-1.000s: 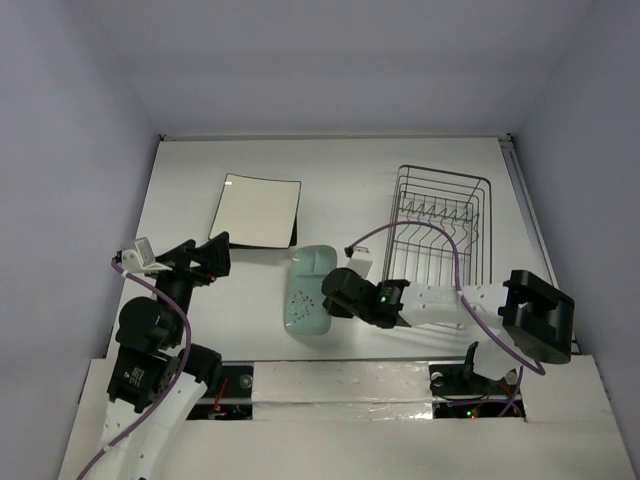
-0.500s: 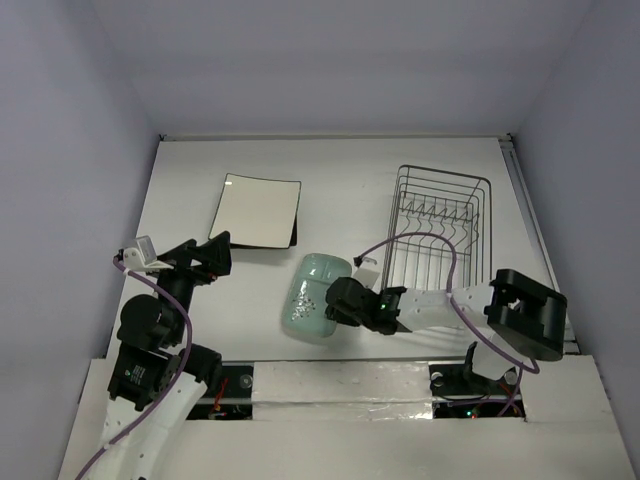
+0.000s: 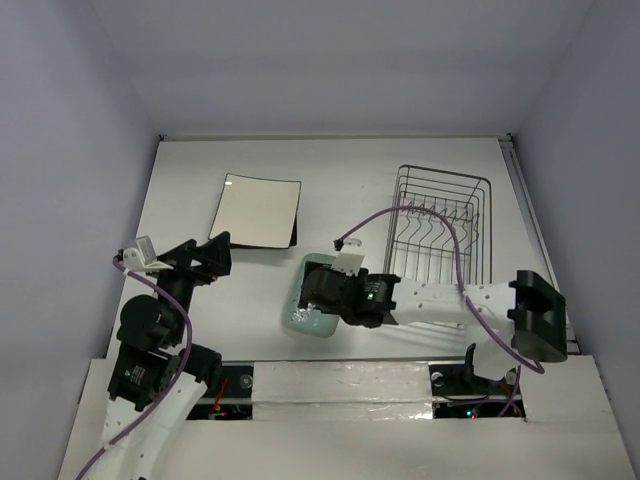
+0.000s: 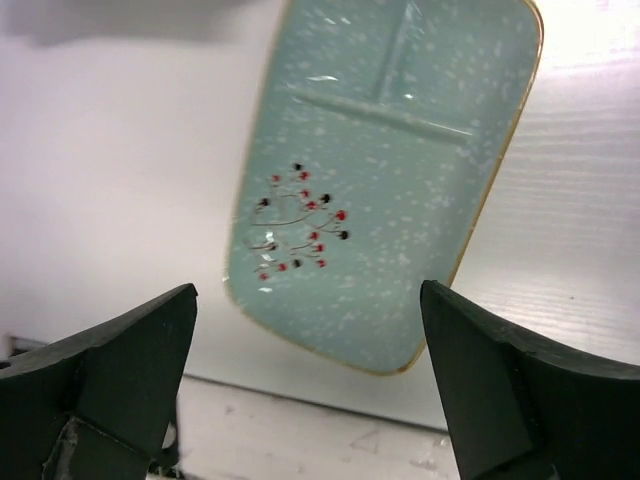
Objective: Unload the plates from the dish rack
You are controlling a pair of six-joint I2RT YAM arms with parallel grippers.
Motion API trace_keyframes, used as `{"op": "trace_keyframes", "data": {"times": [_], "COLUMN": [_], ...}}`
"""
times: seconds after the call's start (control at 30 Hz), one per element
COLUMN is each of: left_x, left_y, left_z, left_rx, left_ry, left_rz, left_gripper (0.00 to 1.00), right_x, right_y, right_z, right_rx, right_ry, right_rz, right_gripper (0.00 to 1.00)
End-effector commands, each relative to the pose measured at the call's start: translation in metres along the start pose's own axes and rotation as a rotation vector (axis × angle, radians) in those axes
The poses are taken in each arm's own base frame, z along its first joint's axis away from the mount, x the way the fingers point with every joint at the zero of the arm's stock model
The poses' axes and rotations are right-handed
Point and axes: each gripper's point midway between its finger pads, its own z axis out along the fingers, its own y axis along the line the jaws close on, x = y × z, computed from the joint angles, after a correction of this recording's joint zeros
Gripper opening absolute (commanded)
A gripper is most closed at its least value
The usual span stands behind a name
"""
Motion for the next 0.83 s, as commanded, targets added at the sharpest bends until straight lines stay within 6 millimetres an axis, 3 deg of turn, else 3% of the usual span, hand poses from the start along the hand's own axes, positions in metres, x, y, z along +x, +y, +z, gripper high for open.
{"op": "trace_keyframes", "data": {"times": [0.0,0.03,0.07,0.1,0.13,0.17,0.2,0.23,0.3,0.37,0.4,0.53,0.63,0.8], "left_x": [-0.013,-0.013,-0.013,-0.014,-0.016,-0.019,-0.024,-0.032,-0.041,-0.062,-0.068,-0.112,-0.13,-0.127], "left_y": [-0.008,-0.008,-0.008,-0.008,-0.008,-0.01,-0.012,-0.015,-0.02,-0.03,-0.033,-0.053,-0.06,-0.06], "left_z": [-0.004,-0.004,-0.005,-0.006,-0.007,-0.01,-0.012,-0.015,-0.019,-0.027,-0.029,-0.05,-0.062,-0.058], "left_rx": [0.035,0.035,0.036,0.036,0.037,0.043,0.051,0.061,0.07,0.09,0.095,0.152,0.181,0.179], "left_ry": [-0.044,-0.044,-0.045,-0.045,-0.046,-0.056,-0.071,-0.089,-0.104,-0.137,-0.146,-0.243,-0.292,-0.288], "left_rz": [-0.003,-0.001,-0.001,-0.003,-0.002,-0.002,0.002,-0.001,-0.007,-0.018,-0.023,-0.052,-0.065,-0.063], "left_gripper": [0.99,0.99,0.99,0.99,0.99,0.99,0.99,0.99,0.99,0.99,0.99,0.99,0.99,0.99], "right_x": [-0.048,-0.056,-0.071,-0.078,-0.085,-0.101,-0.104,-0.112,-0.133,-0.138,-0.147,-0.163,-0.171,-0.19], "right_y": [0.005,0.01,0.023,0.022,0.026,0.026,0.03,0.029,0.019,0.012,-0.001,-0.019,-0.033,-0.048], "right_z": [-0.05,-0.061,-0.086,-0.1,-0.114,-0.132,-0.151,-0.162,-0.188,-0.206,-0.214,-0.234,-0.239,-0.25], "right_rx": [0.034,0.02,-0.026,-0.029,-0.049,-0.066,-0.094,-0.102,-0.104,-0.126,-0.119,-0.149,-0.169,-0.189], "right_ry": [-0.167,-0.19,-0.259,-0.298,-0.335,-0.406,-0.427,-0.456,-0.542,-0.581,-0.62,-0.663,-0.679,-0.768], "right_rz": [-0.061,-0.067,-0.057,-0.071,-0.07,-0.051,-0.057,-0.045,0.0,0.023,0.058,0.101,0.146,0.187], "right_gripper": [0.97,0.95,0.86,0.76,0.62,0.23,0.08,0.0,0.0,0.0,0.0,0.15,0.27,0.42]}}
